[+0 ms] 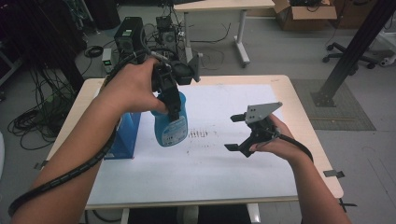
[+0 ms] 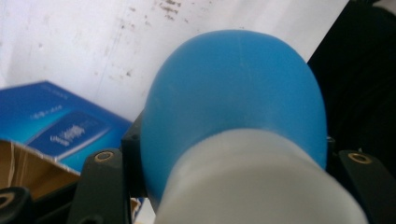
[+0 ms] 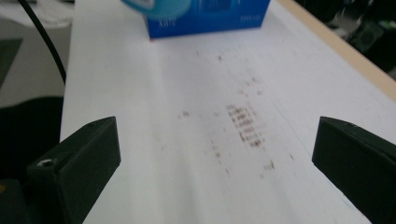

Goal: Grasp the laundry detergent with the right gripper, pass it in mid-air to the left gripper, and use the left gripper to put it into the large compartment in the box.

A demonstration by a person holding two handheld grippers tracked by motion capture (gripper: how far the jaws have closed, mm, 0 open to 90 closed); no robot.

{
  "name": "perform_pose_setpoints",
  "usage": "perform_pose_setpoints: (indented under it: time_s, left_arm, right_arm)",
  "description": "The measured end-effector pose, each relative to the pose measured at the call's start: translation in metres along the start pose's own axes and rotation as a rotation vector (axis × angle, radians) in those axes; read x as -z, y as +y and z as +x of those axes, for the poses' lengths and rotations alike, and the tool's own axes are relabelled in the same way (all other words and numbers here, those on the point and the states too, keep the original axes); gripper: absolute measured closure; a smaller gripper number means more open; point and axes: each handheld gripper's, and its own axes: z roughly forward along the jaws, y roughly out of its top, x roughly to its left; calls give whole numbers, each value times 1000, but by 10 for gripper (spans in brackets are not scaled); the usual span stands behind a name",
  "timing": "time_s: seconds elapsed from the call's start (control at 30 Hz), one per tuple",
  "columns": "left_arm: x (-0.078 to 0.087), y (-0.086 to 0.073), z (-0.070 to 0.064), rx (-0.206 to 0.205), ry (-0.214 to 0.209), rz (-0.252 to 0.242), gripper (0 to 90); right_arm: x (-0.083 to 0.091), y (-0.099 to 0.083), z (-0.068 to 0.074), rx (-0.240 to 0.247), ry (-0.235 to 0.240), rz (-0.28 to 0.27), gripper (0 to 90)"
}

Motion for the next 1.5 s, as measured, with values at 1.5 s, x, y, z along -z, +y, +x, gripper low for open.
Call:
perform_pose_setpoints:
  time_s: [1.5]
  left_arm:
    - [71, -111, 131, 840, 1, -56, 395]
  right_arm:
    - [34, 37, -48, 51, 80, 485, 32]
